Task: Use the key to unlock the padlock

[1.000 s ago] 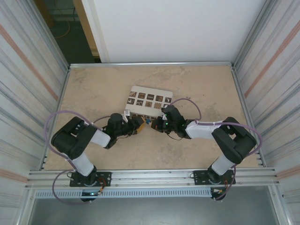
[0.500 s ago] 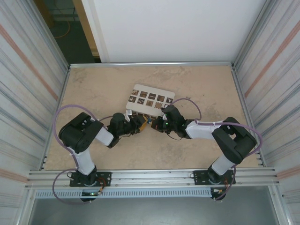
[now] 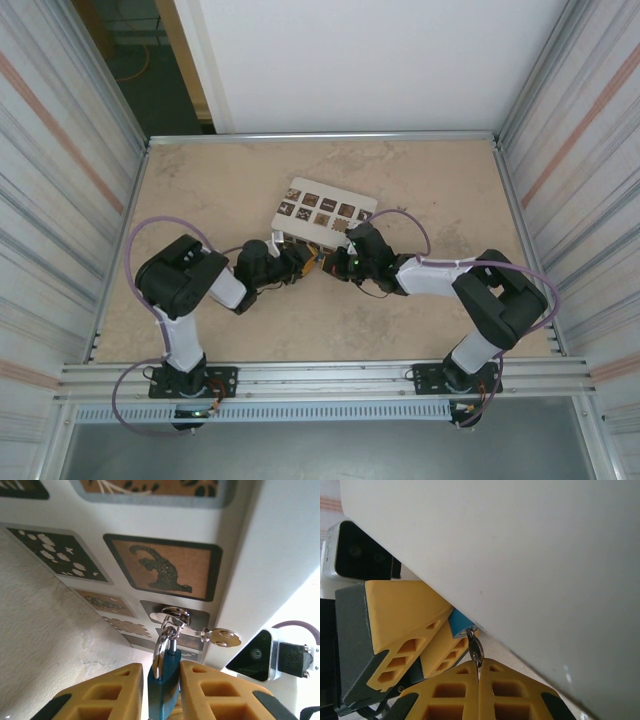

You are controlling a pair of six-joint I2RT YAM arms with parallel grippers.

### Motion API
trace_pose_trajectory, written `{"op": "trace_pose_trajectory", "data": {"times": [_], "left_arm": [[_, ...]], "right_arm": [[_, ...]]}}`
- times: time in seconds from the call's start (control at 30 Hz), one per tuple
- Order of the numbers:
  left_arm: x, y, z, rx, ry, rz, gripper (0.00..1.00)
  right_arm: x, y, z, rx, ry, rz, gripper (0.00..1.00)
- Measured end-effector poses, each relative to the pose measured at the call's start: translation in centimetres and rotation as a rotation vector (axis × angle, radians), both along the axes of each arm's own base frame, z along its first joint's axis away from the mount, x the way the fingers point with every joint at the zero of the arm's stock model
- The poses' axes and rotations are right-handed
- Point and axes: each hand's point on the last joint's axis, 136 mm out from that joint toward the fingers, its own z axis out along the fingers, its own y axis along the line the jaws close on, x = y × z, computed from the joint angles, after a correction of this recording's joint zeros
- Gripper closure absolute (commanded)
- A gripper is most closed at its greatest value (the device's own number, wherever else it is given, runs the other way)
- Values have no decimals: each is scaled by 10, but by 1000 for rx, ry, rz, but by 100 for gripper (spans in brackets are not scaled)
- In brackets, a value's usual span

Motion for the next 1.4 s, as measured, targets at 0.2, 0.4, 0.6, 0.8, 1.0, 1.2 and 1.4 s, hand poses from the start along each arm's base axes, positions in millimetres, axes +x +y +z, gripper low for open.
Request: {"op": "trace_pose_trajectory", "data": {"times": [0.2,0.4,0.6,0.8,1.0,1.2,1.4], "left_arm": [[1,-2,3,-9,-4,0,86],[3,-4,5,-5,-11,-4,95],[-2,5,10,84,-2,2,100],[-8,14,24,170,16,4,100],[-15,19,28,219,72,4,100],[-20,19,38,301,125,1,100],[-23,23,44,344,168,8,100]], "right_arm": [[0,1,3,19,14,-1,99],[-1,-3,9,25,18,-3,80],[-2,-16,41,20,-76,20,63],[-5,-36,69,-36,-214,53,53],[-21,-40,92,-210,-446,182,42],[-44,-31,111,-376,-723,346,39],[-72,-25,90,-544,-1022,553,37]]}}
